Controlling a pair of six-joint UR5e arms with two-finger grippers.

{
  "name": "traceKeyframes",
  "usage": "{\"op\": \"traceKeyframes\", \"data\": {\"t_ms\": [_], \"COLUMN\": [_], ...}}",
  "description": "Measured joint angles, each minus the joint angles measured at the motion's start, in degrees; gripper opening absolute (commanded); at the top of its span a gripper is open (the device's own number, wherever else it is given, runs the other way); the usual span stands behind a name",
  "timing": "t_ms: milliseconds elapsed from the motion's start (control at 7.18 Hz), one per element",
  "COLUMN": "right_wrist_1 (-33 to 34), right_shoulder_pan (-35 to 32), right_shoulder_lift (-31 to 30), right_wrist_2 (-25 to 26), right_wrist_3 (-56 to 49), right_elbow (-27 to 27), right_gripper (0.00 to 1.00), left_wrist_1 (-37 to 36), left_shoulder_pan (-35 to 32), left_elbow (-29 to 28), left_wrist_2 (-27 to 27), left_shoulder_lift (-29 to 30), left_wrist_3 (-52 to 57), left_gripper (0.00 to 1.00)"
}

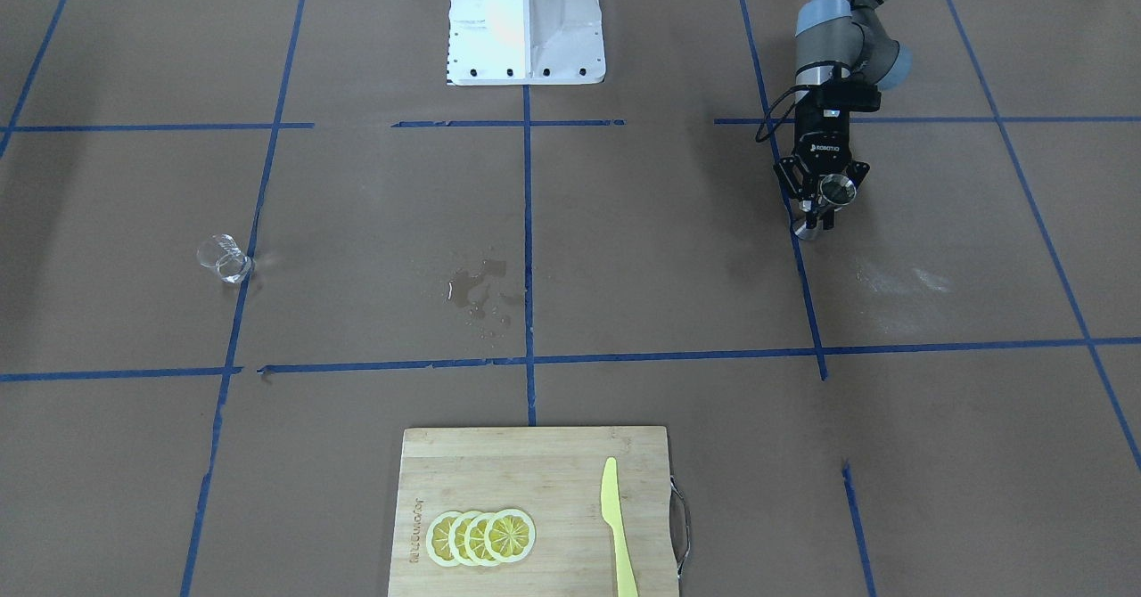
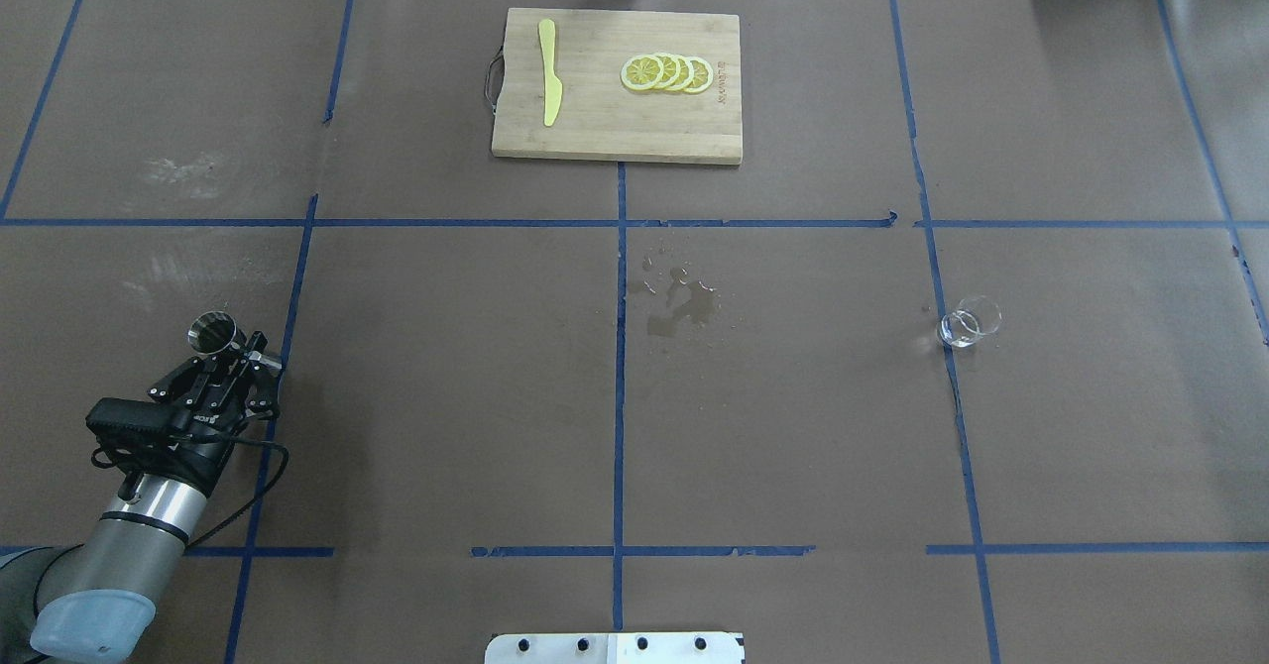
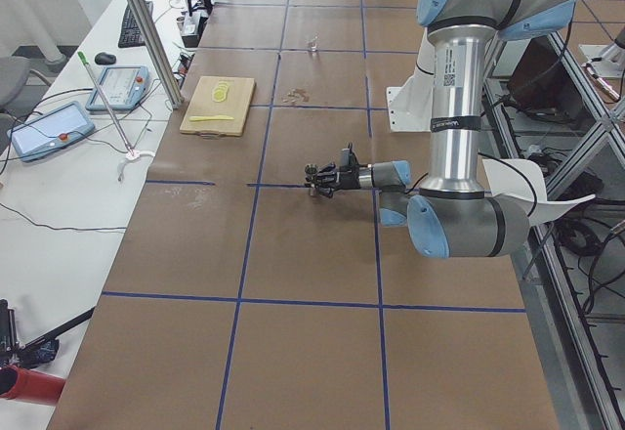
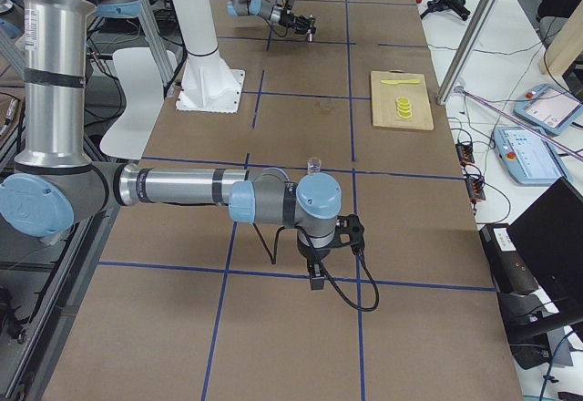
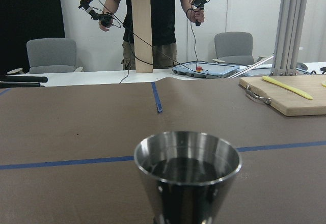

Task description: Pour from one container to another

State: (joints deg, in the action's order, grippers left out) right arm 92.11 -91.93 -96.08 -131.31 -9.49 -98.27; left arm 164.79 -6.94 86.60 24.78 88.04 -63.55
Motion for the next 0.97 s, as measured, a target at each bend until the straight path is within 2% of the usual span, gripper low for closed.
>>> {"op": "traceKeyframes", "data": {"t_ms": [139, 557, 696, 836, 975], "right_wrist_1": [0.0, 0.0, 0.0, 0.0, 0.0], "right_shoulder_pan": [0.0, 0.0, 0.0, 0.0, 0.0], "right_shoulder_lift": [0.0, 0.0, 0.0, 0.0, -0.1], "right_wrist_2": [0.0, 0.0, 0.0, 0.0, 0.0], "right_wrist_3": [0.0, 0.0, 0.0, 0.0, 0.0], "right_elbow": [0.0, 0.0, 0.0, 0.0, 0.0], "right_gripper": [1.0, 1.0, 1.0, 1.0, 1.0], "left_wrist_1": [0.0, 0.4, 0.8, 1.0, 1.1], "left_shoulder_pan": [0.0, 0.0, 0.0, 0.0, 0.0], "left_elbow": [0.0, 0.0, 0.1, 0.1, 0.2], "left_wrist_2": [0.0, 0.0, 0.0, -0.1, -0.1], "left_shoulder_lift": [0.0, -0.2, -0.3, -0.3, -0.3], "left_wrist_3": [0.0, 0.0, 0.0, 0.0, 0.1], "left_gripper": [0.59, 0.74, 0.84, 1.0, 1.0]}}
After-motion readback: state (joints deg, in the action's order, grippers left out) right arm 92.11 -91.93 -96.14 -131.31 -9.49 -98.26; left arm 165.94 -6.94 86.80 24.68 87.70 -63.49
